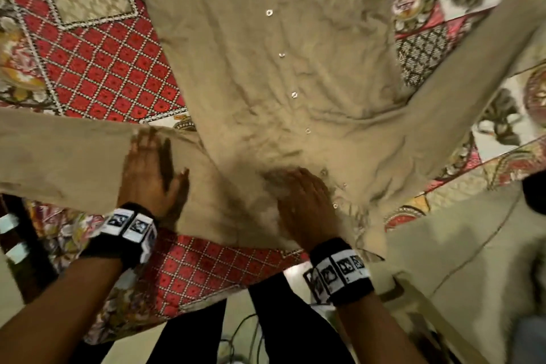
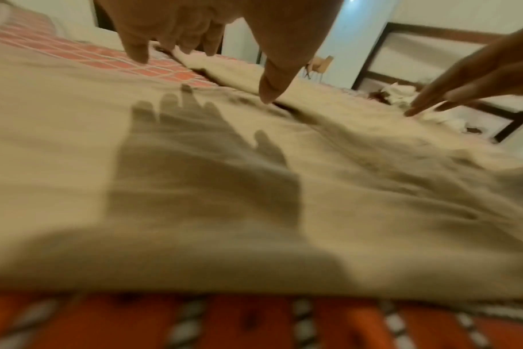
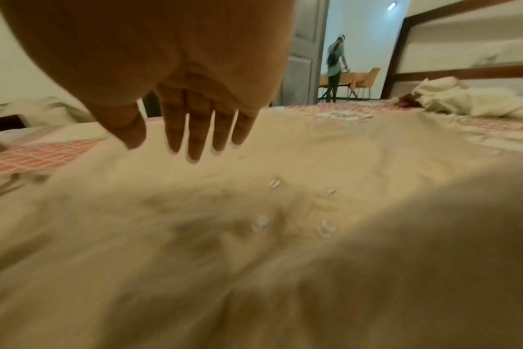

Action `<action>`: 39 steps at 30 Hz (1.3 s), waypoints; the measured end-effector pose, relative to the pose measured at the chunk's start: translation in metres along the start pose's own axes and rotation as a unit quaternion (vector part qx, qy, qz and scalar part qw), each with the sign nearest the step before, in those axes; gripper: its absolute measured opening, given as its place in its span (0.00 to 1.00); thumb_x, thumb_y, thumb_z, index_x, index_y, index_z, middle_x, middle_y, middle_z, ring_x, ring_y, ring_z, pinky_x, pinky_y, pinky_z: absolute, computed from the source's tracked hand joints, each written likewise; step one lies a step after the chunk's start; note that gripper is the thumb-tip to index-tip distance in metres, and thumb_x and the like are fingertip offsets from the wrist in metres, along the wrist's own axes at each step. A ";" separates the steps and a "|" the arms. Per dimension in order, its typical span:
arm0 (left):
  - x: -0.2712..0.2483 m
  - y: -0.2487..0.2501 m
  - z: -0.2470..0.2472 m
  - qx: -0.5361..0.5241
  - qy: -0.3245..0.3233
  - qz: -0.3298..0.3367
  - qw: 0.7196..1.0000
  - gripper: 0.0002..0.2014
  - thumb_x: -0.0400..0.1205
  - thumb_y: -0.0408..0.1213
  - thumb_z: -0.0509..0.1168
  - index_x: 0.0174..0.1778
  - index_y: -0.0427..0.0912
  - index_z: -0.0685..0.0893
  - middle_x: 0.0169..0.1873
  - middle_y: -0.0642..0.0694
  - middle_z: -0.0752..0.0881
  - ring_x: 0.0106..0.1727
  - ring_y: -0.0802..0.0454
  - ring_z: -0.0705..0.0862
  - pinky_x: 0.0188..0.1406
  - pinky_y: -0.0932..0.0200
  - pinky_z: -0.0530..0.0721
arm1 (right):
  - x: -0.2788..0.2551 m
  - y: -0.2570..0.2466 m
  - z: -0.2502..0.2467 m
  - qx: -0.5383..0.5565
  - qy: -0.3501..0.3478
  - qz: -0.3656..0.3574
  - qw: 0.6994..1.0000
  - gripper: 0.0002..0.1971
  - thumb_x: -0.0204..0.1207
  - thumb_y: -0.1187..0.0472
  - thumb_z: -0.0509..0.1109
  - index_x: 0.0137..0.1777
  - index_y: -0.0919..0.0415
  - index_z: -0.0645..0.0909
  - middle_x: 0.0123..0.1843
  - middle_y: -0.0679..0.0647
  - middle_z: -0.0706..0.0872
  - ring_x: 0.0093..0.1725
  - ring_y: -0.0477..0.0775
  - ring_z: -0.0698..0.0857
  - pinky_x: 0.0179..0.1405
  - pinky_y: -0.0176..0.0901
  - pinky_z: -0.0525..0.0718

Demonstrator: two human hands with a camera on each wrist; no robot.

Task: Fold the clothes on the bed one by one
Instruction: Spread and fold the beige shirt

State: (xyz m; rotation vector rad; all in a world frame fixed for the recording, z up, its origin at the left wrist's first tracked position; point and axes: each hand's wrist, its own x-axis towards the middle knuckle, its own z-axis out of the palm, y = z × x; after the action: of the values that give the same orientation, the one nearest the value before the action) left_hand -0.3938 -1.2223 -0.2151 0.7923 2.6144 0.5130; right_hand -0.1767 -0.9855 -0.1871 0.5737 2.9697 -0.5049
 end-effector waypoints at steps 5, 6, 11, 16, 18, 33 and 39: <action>0.004 0.113 0.073 -0.024 -0.095 0.117 0.988 0.34 0.82 0.48 0.53 0.83 0.34 0.67 0.84 0.32 0.63 0.85 0.33 0.59 0.79 0.32 0.65 | 0.039 0.094 -0.044 -0.006 -0.043 0.035 0.998 0.20 0.75 0.56 0.65 0.66 0.61 0.85 0.65 0.61 0.87 0.63 0.66 0.85 0.60 0.59 0.86; 0.005 0.132 0.087 -0.024 -0.113 0.117 0.986 0.34 0.82 0.49 0.52 0.83 0.34 0.67 0.84 0.32 0.62 0.85 0.34 0.58 0.80 0.33 0.64 | 0.045 0.114 -0.046 -0.025 -0.058 0.023 0.998 0.22 0.75 0.57 0.67 0.68 0.60 0.83 0.68 0.61 0.86 0.67 0.65 0.83 0.63 0.59 0.85; 0.000 0.181 0.130 0.037 -0.115 0.049 0.991 0.44 0.81 0.64 0.53 0.86 0.35 0.58 0.86 0.35 0.58 0.85 0.37 0.55 0.81 0.38 0.54 | 0.067 0.193 -0.033 -0.065 -0.087 -0.132 0.985 0.26 0.85 0.60 0.63 0.82 0.66 0.71 0.85 0.66 0.69 0.83 0.68 0.68 0.82 0.63 0.69; -0.007 0.184 0.144 0.057 -0.082 -0.012 0.995 0.52 0.74 0.72 0.58 0.88 0.41 0.55 0.88 0.42 0.50 0.88 0.40 0.47 0.84 0.38 0.53 | 0.054 0.240 -0.008 -0.026 -0.097 -0.272 0.957 0.27 0.87 0.55 0.61 0.84 0.66 0.69 0.86 0.62 0.68 0.85 0.65 0.66 0.84 0.62 0.62; -0.007 0.185 0.143 0.060 -0.077 -0.033 0.995 0.55 0.73 0.73 0.58 0.88 0.39 0.53 0.88 0.42 0.48 0.88 0.42 0.45 0.85 0.40 0.50 | 0.047 0.259 -0.012 -0.030 -0.090 -0.229 0.969 0.34 0.87 0.45 0.62 0.87 0.64 0.64 0.89 0.59 0.62 0.89 0.60 0.58 0.86 0.61 0.60; -0.015 0.385 0.174 -0.016 -0.212 0.094 0.973 0.30 0.73 0.62 0.60 0.65 0.47 0.83 0.53 0.46 0.86 0.52 0.42 0.83 0.49 0.51 0.84 | 0.018 0.356 -0.079 0.152 -0.014 0.185 0.971 0.25 0.80 0.35 0.63 0.53 0.58 0.85 0.52 0.56 0.86 0.54 0.60 0.83 0.50 0.44 0.74; -0.012 0.417 0.208 0.000 -0.191 0.022 0.981 0.13 0.70 0.43 0.74 0.49 0.47 0.86 0.43 0.45 0.85 0.46 0.41 0.84 0.42 0.51 0.83 | 0.024 0.350 -0.072 0.125 -0.050 0.122 0.983 0.23 0.73 0.38 0.78 0.45 0.61 0.86 0.44 0.60 0.88 0.48 0.67 0.85 0.49 0.57 0.83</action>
State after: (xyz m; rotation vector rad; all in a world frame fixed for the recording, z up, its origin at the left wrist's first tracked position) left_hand -0.1048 -0.8565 -0.2105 0.8553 2.2481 0.3328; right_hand -0.0686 -0.6461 -0.2293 0.8912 2.7084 -0.8593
